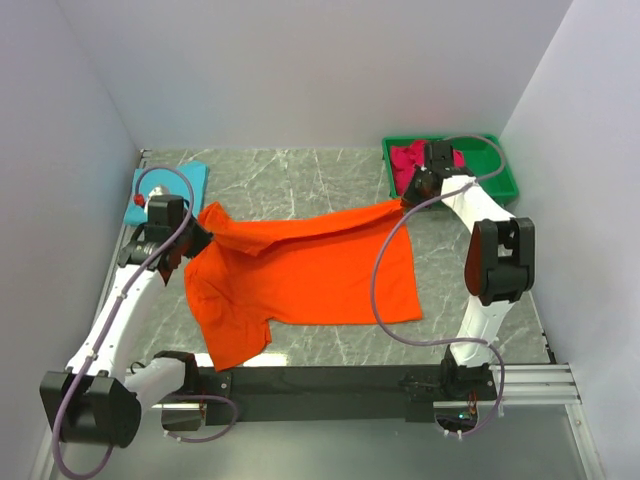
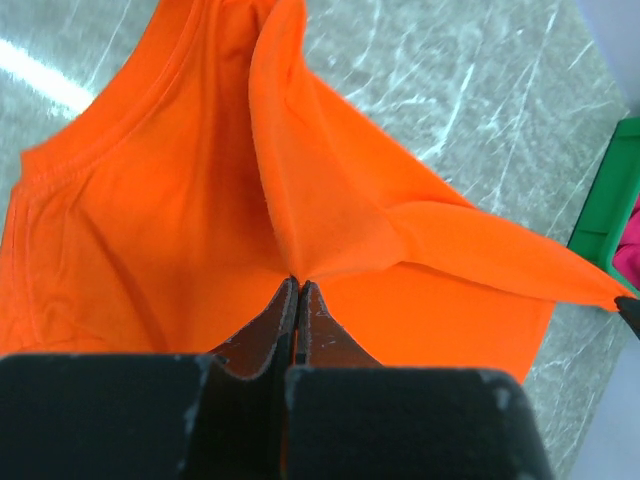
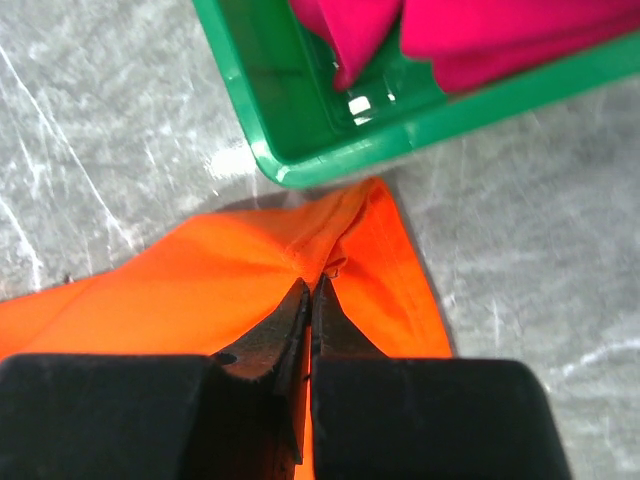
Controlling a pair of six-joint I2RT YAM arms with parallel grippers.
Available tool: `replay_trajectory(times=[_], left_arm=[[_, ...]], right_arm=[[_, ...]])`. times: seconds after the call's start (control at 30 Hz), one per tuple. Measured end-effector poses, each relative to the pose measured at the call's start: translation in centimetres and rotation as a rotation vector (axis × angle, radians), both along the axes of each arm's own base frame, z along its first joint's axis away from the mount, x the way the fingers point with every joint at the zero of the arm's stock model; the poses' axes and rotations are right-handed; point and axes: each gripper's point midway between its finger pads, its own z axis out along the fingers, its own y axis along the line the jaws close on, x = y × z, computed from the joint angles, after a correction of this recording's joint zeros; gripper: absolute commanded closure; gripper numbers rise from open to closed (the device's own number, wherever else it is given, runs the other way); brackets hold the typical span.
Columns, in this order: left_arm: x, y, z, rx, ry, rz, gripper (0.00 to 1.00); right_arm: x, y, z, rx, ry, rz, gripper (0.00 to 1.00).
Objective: Fold and stack the t-shirts
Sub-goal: Fold the tshirt
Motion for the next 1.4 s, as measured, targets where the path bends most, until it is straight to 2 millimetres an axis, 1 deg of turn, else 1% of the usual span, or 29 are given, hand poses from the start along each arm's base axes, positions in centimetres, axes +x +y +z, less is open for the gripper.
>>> replay_trajectory(times=[0.23, 0.33, 0.43, 0.53, 0.63, 0.7, 0.73, 0.77, 0.8, 0.83, 0.87, 0.9, 0.93, 0.97, 1.0, 1.03, 1.13, 1.2, 1.3, 1.33, 1.4], left_arm=[[-1.3, 0.1, -1.9, -0.032, 0.028, 0.036, 0.99], [-1.2, 0.2, -2.0, -0.037, 0.026, 0.051, 0.99], [-1.1, 0.3, -2.1, -0.041, 0.018, 0.059, 0.99], [-1.3, 0.4, -2.8, -0.047, 0.024, 0.072, 0.99], [-1.8, 0.5, -4.0, -0.050, 0.041, 0.082, 0.99], [-2.2, 0.5, -5.0, -0.054, 0.059, 0.088, 0.97], [-2.4, 0.5, -5.5, -0.056, 0.068, 0.091, 0.92], [-2.6, 0.5, -6.1, -0.057, 0.081, 0.095, 0.87], [-2.8, 0.5, -6.5, -0.059, 0.091, 0.099, 0.80], [-3.0, 0.6, -6.8, -0.058, 0.097, 0.101, 0.65], [-3.1, 0.7, -7.0, -0.052, 0.101, 0.105, 0.59], [-3.1, 0.9, -7.0, -0.050, 0.100, 0.112, 0.54], [-3.1, 1.0, -6.9, -0.046, 0.094, 0.117, 0.43], [-2.9, 1.3, -6.8, -0.038, 0.084, 0.123, 0.38], [-2.8, 1.6, -6.6, -0.033, 0.076, 0.131, 0.35], [-2.7, 2.0, -6.5, -0.027, 0.070, 0.140, 0.28], [-2.0, 3.6, -6.4, -0.006, 0.060, 0.170, 0.18], [-1.2, 4.5, -6.5, 0.015, 0.058, 0.176, 0.17], [0.6, 5.3, -6.8, 0.053, 0.064, 0.152, 0.20], [1.6, 5.4, -7.0, 0.066, 0.067, 0.136, 0.24], [3.1, 5.7, -7.4, 0.086, 0.073, 0.112, 0.26]], right_arm=[[-2.0, -0.4, -0.2, -0.003, 0.027, -0.037, 1.00], [-3.3, -0.5, -0.6, 0.006, 0.046, -0.050, 1.00], [-4.6, -0.4, -1.6, 0.017, 0.076, -0.062, 1.00], [-5.9, -0.3, -3.2, 0.027, 0.117, -0.069, 1.00], [-7.6, -0.3, -5.0, 0.033, 0.168, -0.076, 1.00], [-8.2, -0.3, -5.5, 0.037, 0.187, -0.081, 1.00], [-8.2, -0.2, -5.7, 0.039, 0.190, -0.082, 1.00], [-8.2, -0.2, -5.7, 0.042, 0.188, -0.083, 0.90], [-8.0, -0.2, -5.7, 0.046, 0.185, -0.088, 0.83], [-7.9, -0.1, -5.8, 0.047, 0.181, -0.088, 0.77], [-7.8, -0.1, -5.8, 0.048, 0.178, -0.089, 0.66], [-7.8, -0.1, -5.9, 0.049, 0.177, -0.091, 0.62], [-7.9, -0.2, -6.0, 0.045, 0.177, -0.086, 0.59], [-7.9, -0.2, -6.1, 0.043, 0.177, -0.085, 0.54], [-8.0, -0.3, -6.1, 0.039, 0.178, -0.085, 0.53], [-8.0, -0.3, -6.2, 0.035, 0.177, -0.082, 0.52], [-7.9, -0.4, -6.2, 0.028, 0.171, -0.079, 0.52], [-7.7, -0.4, -6.1, 0.028, 0.161, -0.077, 0.50], [-7.4, -0.4, -5.9, 0.031, 0.137, -0.076, 0.49], [-7.3, -0.4, -5.8, 0.031, 0.127, -0.073, 0.48], [-7.2, -0.3, -5.4, 0.036, 0.107, -0.066, 0.48]])
